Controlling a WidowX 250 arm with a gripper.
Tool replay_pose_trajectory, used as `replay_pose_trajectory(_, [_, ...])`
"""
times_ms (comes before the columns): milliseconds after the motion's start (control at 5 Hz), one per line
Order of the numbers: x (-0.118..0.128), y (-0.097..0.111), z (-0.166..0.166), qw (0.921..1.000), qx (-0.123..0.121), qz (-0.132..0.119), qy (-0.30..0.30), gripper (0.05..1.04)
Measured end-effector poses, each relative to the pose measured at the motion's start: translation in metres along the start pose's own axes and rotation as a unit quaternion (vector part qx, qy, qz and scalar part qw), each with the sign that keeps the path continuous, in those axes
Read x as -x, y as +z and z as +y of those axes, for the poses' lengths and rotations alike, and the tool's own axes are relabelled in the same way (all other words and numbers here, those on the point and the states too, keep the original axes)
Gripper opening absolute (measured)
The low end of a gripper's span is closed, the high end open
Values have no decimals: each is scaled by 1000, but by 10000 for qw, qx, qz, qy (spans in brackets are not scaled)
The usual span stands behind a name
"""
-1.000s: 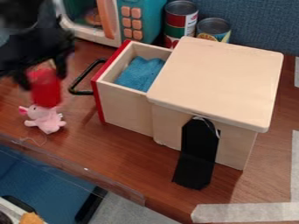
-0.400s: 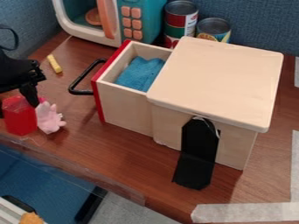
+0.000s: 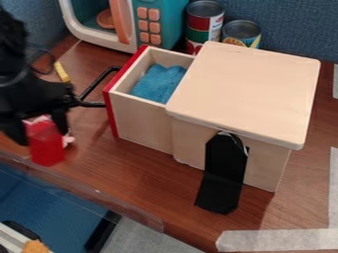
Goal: Get the red object from the drawer and place on the lower middle of the table
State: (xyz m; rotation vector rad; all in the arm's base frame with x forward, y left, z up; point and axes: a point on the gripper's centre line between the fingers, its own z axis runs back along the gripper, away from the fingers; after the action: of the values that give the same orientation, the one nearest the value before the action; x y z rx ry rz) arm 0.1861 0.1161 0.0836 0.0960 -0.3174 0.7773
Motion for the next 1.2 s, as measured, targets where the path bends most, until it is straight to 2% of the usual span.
replay_pose_trajectory(600, [12, -22, -33, 9991, -237, -293, -184, 718])
replay_pose_trajectory(800, [15, -25, -33, 9995, -250, -175, -59, 763])
replay_pose_trajectory(1000, [14, -24, -29, 9997, -218, -36, 34, 997])
replay_pose_trajectory(1200, [13, -23, -22, 9998, -181, 4, 61, 1006])
